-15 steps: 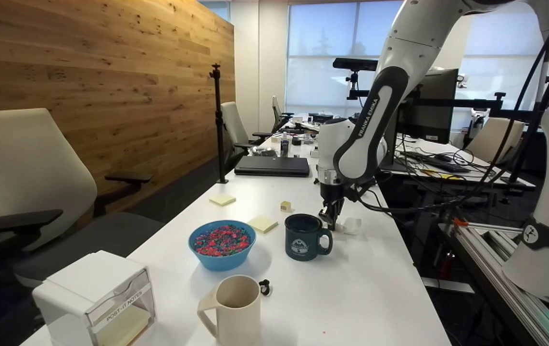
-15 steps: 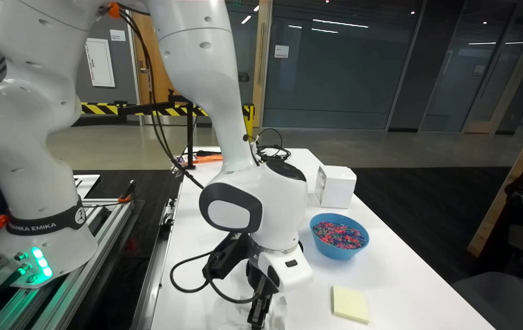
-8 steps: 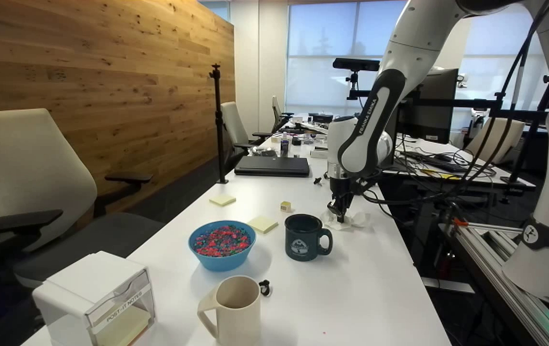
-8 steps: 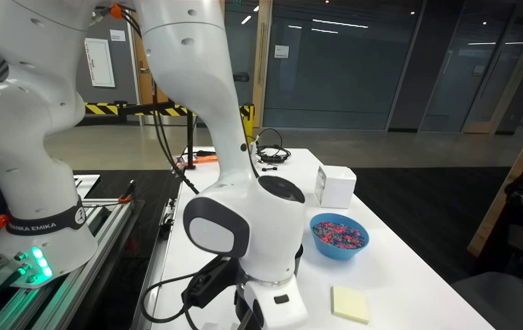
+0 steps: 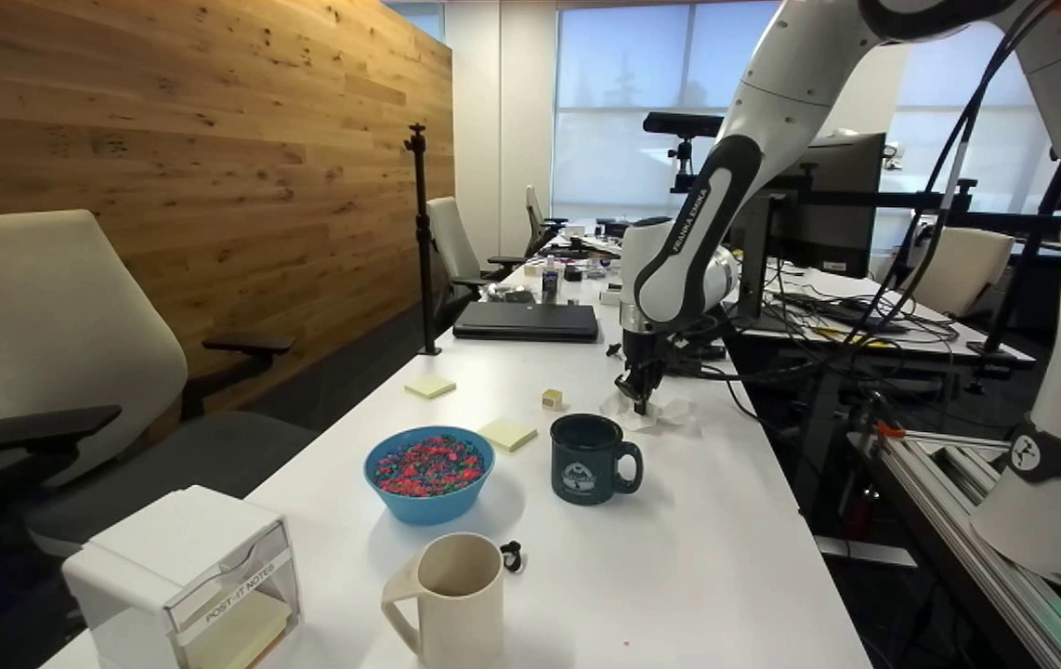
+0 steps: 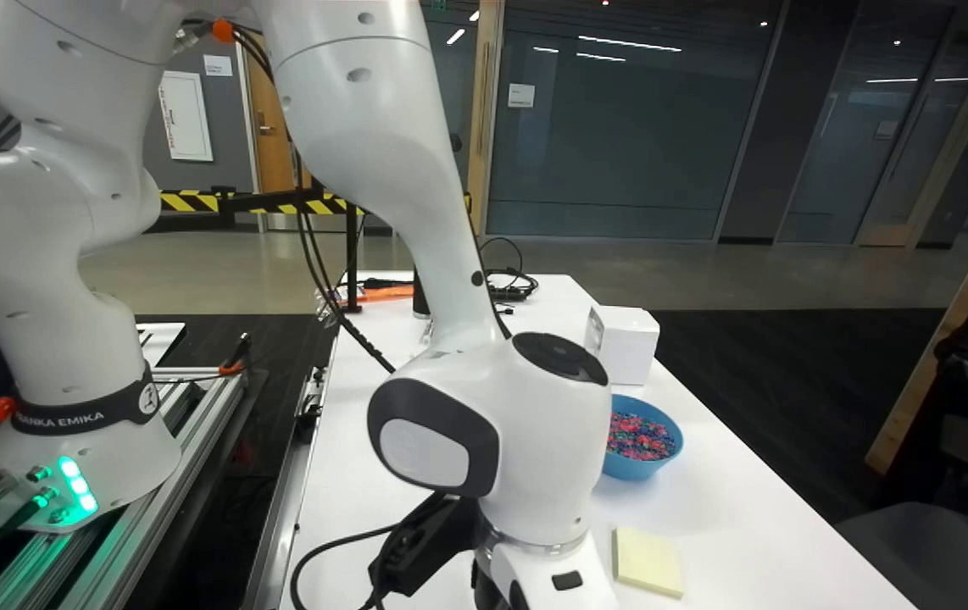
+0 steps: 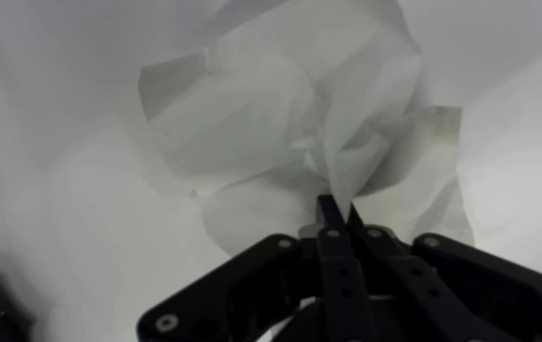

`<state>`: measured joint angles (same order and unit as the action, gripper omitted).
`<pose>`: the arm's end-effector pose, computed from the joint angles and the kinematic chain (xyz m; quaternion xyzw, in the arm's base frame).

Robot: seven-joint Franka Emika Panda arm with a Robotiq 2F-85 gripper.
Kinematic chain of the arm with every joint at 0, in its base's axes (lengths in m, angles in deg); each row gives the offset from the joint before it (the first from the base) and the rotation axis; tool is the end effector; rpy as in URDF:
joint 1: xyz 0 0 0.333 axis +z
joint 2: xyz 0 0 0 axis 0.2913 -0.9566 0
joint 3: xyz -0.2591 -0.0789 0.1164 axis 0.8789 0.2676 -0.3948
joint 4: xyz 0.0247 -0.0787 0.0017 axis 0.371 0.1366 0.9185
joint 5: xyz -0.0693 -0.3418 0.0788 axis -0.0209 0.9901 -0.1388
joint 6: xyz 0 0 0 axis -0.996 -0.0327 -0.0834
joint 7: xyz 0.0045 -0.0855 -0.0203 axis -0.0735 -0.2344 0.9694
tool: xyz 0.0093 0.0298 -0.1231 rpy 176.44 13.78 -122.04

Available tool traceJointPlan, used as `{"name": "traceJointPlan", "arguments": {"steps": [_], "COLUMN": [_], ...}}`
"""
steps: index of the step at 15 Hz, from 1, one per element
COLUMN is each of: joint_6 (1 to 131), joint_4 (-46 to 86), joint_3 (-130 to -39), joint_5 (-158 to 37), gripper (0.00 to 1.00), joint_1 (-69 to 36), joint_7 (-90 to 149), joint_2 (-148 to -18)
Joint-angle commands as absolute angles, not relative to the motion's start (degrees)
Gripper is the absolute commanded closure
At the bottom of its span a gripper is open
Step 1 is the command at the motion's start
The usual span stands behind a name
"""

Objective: Use the paper towel to wipe the table

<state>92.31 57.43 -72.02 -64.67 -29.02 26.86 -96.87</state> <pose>0.4420 -0.2552 0.1339 0.9513 -0.3002 0.0060 0.0699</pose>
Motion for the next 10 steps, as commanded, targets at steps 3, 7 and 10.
{"name": "traceJointPlan", "arguments": {"steps": [3, 7, 10], "joint_6": [90.7, 90.6, 91.0], "joint_4": [52.0, 51.6, 52.8], "joint_3": [-75.6, -77.6, -79.2], "joint_5": [-67.1, -67.4, -67.3], "gripper": [1.00, 1.00, 1.00], "joint_1": [-29.4, -28.7, -28.2], "joint_7": [25.8, 26.0, 26.5], "joint_2": [-100.3, -100.2, -99.4]}}
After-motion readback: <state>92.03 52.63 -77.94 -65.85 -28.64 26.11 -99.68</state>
